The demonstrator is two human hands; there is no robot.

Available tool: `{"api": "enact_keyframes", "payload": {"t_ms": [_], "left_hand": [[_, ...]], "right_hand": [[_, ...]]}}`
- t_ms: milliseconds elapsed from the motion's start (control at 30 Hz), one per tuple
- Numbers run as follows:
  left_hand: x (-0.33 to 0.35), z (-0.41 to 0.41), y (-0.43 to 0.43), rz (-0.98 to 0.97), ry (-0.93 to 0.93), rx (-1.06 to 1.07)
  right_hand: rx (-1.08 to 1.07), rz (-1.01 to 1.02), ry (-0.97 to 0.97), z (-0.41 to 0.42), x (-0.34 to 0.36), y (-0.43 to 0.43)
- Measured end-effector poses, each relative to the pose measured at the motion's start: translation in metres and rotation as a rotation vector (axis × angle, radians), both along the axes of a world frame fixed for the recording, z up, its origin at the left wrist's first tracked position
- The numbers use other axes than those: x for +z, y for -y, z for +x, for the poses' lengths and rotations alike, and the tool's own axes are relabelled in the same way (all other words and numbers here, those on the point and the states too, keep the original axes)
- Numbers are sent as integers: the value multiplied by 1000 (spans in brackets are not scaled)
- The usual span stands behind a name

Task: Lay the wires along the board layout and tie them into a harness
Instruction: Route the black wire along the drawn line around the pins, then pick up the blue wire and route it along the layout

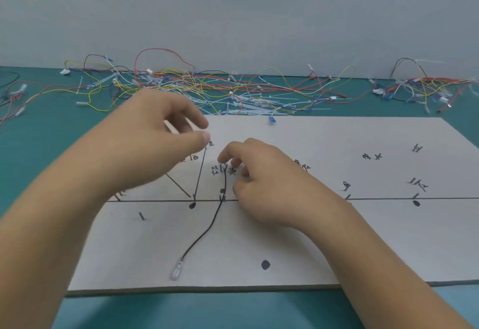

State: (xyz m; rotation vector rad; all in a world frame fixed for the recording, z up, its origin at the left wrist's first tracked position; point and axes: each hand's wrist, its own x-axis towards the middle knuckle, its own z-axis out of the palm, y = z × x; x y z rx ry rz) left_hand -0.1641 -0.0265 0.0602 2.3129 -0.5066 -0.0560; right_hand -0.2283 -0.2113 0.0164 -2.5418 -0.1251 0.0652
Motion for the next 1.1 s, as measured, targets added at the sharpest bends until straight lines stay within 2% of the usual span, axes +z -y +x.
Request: {"api": "enact_keyframes", "payload": {"t_ms": [133,300,467,633,667,767,867,967,1100], "left_hand": [[-25,27,42,163,-58,50],[-56,31,47,20,1,92],[-59,29,43,5,34,53],[-60,28,41,-25,54,69],[-61,28,41,-28,54,71],[-63,27,44,-18,56,65],[-65,27,45,-6,63,67],[-65,26,44,-16,51,67],[-64,28,42,-31,16,65]], "right_hand": [[2,-8,-1,1,0,0],[5,-14,27,3,-4,0],[-4,-6,22,1,-2,-1],[-280,229,134,12,7,5],[-323,227,150,21,10,6],[-355,114,178,55,19,18],[-451,-14,297,94,18,48],[-550,-178,211,119,3,87],[-562,-111,177,129,-4,118]]}}
